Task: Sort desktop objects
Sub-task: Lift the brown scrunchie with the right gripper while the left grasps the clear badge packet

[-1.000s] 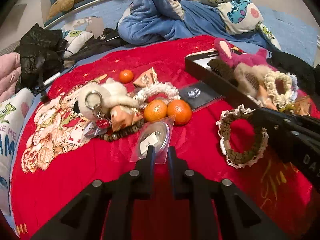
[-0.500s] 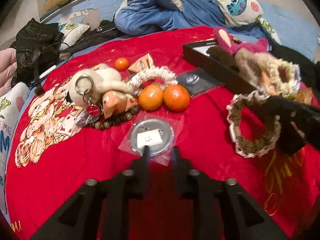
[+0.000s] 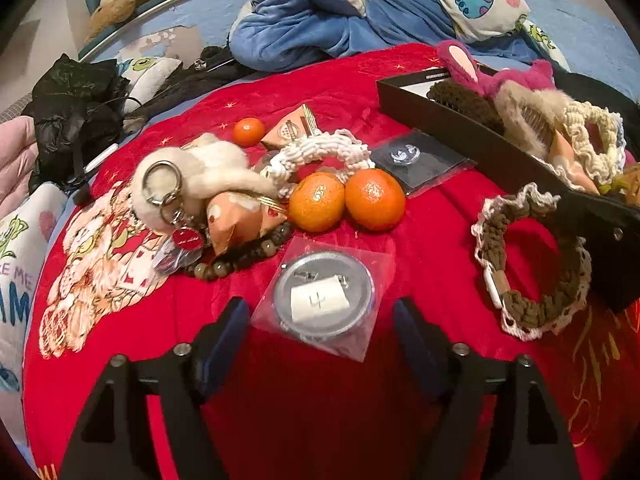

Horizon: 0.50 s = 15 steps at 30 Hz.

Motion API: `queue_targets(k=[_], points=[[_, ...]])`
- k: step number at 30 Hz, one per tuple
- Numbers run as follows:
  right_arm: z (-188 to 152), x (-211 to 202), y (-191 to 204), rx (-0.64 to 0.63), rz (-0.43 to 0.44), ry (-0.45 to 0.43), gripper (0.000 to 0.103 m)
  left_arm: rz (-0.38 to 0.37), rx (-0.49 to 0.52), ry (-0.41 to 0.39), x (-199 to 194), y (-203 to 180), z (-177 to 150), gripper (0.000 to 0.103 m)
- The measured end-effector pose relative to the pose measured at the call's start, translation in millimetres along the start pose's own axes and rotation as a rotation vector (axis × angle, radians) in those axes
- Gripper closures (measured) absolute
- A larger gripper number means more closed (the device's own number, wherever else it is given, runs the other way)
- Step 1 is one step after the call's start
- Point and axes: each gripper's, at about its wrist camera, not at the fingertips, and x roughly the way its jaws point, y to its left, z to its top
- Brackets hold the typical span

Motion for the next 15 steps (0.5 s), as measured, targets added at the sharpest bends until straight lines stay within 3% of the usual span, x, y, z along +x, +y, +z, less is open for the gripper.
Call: queue_targets(k=[2, 4, 11, 13, 15], points=[[-0.8, 1.3, 1.2, -0.005, -0.002, 0.003, 0.095, -0.048, -0.048, 0.009, 5.2, 8.5, 0.8, 0.025], [-1.0, 2.4, 3.3, -0.014, -0.006, 0.006, 0.096, -0.084, -0.086, 0.011, 6.5, 15.2, 1.4, 0.036], [-1.2, 3.2, 9.3, -0.031, -0.008, 0.005, 0.096, -0.049, -0.054, -0.010, -0.6, 4.6, 0.5, 0.046], [-1.3, 2.6, 12.1, -0.037, -0.006, 0.003, 0.096, -0.059, -0.050, -0.027, -5.8, 3.1, 1.0, 0.072], [-1.3, 2.0, 15.0, -0.047, -0.005, 0.001, 0.096, -0.040, -0.032, -0.030, -10.4, -1.2, 2.5, 0.075]])
